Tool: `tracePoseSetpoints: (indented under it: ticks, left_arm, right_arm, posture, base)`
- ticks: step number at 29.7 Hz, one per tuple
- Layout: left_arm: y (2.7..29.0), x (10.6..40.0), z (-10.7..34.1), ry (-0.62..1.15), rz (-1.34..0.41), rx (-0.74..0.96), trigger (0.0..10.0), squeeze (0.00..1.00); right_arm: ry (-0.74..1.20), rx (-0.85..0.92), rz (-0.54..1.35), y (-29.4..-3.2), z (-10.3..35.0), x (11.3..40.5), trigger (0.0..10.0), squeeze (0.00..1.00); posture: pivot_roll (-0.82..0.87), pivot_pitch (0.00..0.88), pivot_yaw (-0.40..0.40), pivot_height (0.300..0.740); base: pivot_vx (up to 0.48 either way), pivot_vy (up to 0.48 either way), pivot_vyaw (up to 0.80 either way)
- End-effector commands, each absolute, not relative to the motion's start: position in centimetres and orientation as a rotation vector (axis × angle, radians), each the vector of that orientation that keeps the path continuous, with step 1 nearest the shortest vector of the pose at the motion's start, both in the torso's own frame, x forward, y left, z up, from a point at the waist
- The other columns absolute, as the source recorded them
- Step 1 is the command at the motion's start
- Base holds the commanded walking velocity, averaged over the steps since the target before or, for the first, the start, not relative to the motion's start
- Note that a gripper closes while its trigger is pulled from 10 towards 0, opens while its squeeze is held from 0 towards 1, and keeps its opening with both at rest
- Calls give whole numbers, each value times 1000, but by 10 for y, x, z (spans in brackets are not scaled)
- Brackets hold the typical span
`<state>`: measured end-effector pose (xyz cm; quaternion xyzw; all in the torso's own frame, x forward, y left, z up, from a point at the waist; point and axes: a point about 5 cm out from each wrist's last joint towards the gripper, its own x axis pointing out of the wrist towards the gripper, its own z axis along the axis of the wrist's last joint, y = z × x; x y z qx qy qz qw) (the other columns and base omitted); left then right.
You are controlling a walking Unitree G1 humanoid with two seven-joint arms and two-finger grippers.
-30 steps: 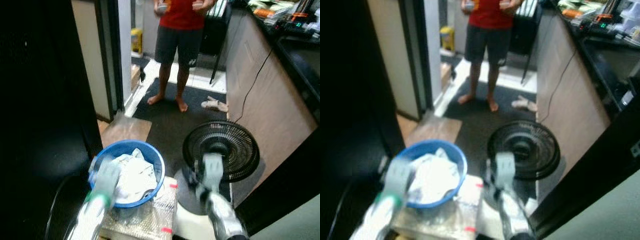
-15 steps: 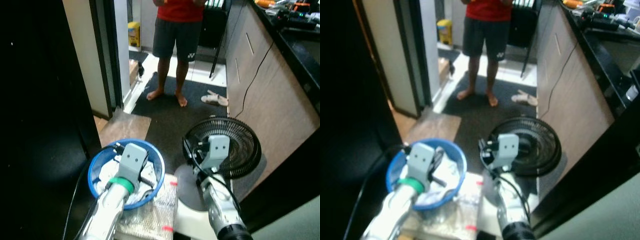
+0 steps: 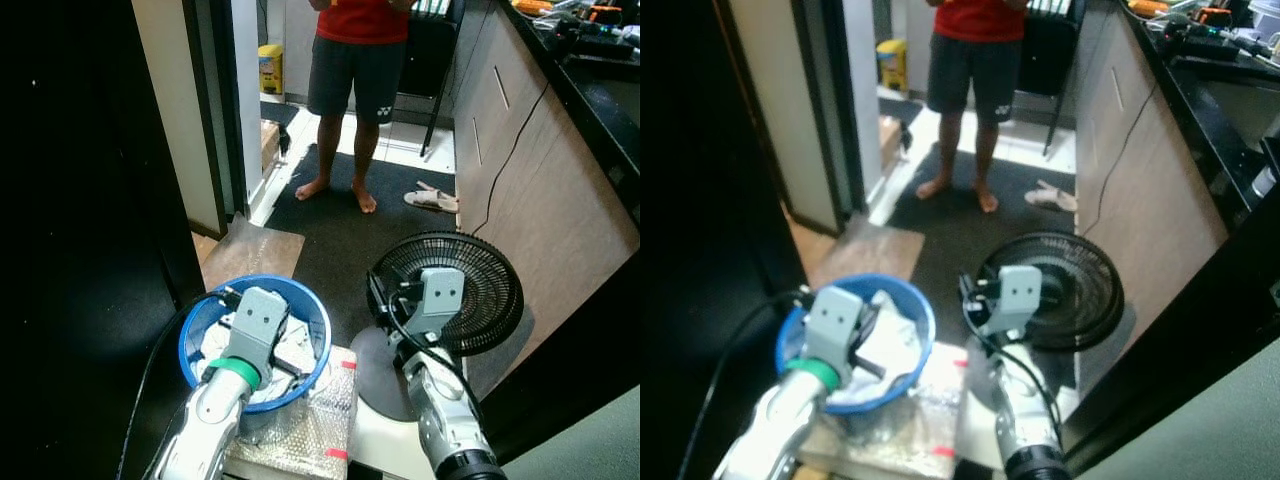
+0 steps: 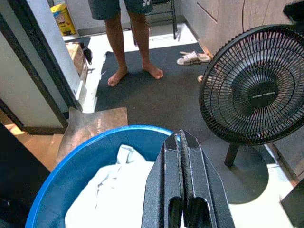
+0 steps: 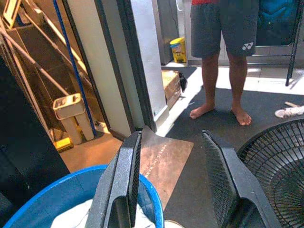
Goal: Clothes washing
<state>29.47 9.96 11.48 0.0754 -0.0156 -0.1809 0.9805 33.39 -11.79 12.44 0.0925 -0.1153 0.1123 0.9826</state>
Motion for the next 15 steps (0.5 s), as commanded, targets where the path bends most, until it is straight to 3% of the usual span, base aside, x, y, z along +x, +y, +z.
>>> tracePoseSetpoints:
  ticks: [1, 15]
  left_arm:
    - [101, 292, 113, -20, -363, 151, 10000, 0]
    - [102, 290, 115, -2, -361, 154, 10000, 0]
  right_arm:
    - [-212, 197, 218, -119, 120, 331, 10000, 0]
    - [-211, 199, 222, -118, 123, 330, 10000, 0]
  posture:
    - [52, 86, 0, 675]
    - [54, 83, 0, 645]
  base:
    - [0, 0, 0]
    - [0, 0, 0]
